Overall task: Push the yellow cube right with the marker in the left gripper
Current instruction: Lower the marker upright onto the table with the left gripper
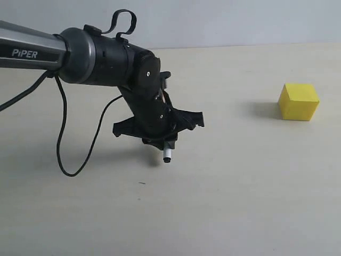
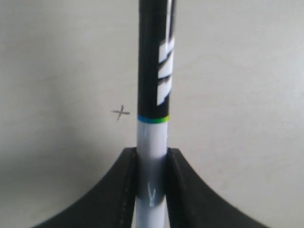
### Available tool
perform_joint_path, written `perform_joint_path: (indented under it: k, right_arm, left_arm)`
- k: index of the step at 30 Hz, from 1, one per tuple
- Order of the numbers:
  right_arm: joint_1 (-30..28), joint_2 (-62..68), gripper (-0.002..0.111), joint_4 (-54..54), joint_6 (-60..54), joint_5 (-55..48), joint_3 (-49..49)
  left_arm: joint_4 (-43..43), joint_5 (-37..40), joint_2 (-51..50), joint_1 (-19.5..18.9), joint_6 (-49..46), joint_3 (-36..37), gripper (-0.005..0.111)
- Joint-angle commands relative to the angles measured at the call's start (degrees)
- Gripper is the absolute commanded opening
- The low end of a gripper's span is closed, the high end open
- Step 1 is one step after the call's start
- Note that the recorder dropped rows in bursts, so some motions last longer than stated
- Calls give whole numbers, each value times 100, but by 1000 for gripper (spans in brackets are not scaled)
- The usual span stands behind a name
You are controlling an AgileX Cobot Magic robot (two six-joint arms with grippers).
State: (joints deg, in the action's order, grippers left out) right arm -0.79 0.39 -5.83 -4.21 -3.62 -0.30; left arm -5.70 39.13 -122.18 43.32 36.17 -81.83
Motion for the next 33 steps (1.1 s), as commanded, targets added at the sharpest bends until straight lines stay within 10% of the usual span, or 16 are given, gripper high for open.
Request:
perform_joint_path:
  k: [1, 33]
  right_arm:
    - [-20, -39, 0, 4, -19, 29, 30]
    - [-20, -39, 0, 4, -19, 29, 30]
  left_arm:
    - [-20, 66, 17, -18, 42, 28, 0]
    - [-22, 351, -114, -7, -108, 28, 11]
